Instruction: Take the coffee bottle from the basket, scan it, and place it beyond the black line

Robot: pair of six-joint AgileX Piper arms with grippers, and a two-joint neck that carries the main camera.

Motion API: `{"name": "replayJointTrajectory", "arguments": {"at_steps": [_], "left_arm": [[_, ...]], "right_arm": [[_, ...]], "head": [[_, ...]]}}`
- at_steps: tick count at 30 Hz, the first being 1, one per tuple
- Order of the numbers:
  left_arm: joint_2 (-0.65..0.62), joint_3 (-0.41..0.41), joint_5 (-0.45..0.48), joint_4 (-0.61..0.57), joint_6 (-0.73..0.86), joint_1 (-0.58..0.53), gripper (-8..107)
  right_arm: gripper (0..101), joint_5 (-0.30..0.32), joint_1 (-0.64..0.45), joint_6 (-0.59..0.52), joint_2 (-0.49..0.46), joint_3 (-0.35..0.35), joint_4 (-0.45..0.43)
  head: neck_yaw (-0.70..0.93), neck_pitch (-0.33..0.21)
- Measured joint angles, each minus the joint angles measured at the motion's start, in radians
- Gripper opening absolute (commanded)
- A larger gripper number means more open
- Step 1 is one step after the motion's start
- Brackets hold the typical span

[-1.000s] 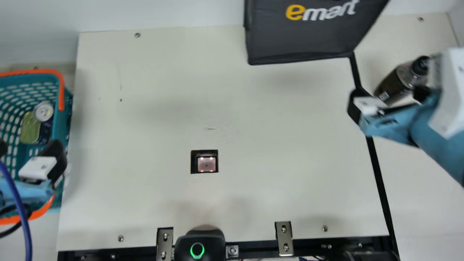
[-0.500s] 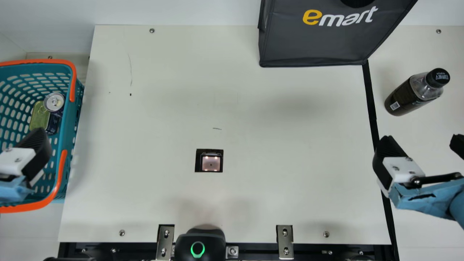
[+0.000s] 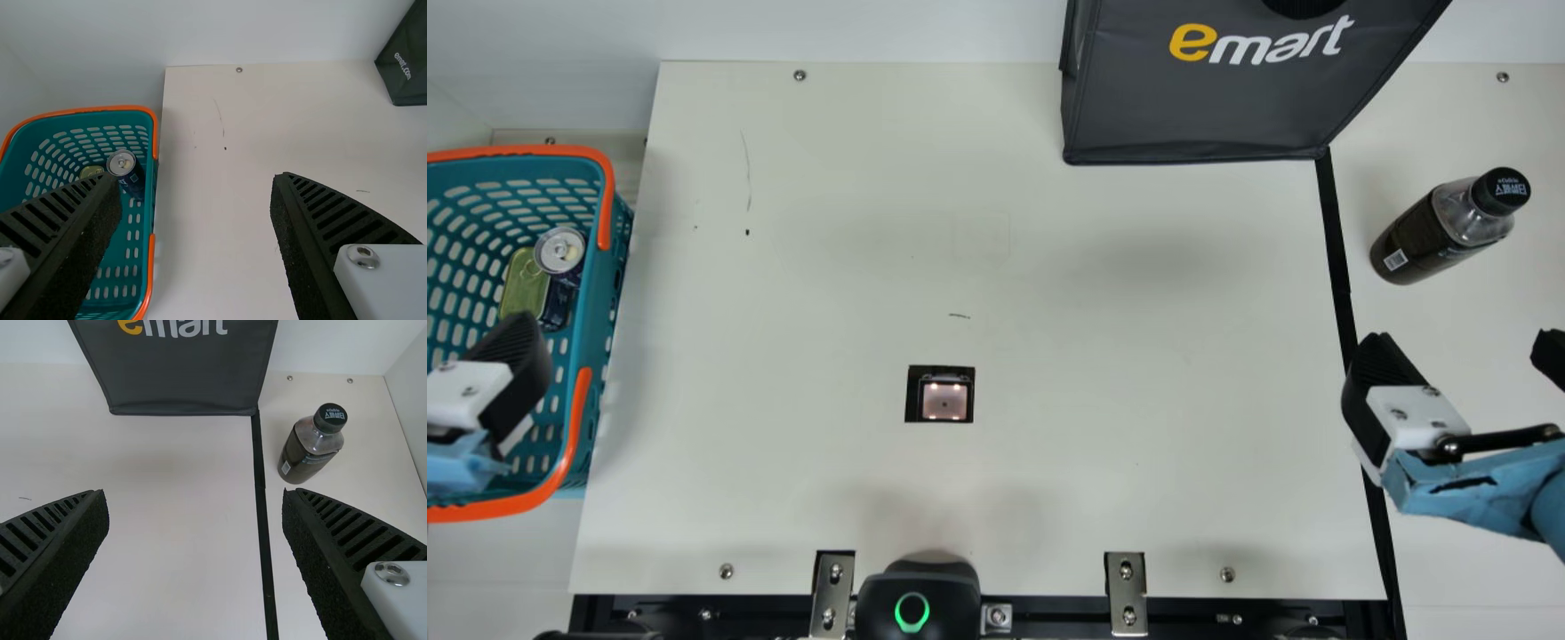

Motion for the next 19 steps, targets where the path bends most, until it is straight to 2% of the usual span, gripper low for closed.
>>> {"name": "replayJointTrajectory", "arguments": {"at_steps": [19], "left_arm": [[0.0, 0.0, 0.0, 0.0, 0.0, 0.0, 90]], "right_arm": [[91, 0.0, 0.0, 0.0, 0.0, 0.0, 0.0]], "head": [[0.0, 0.0]]}}
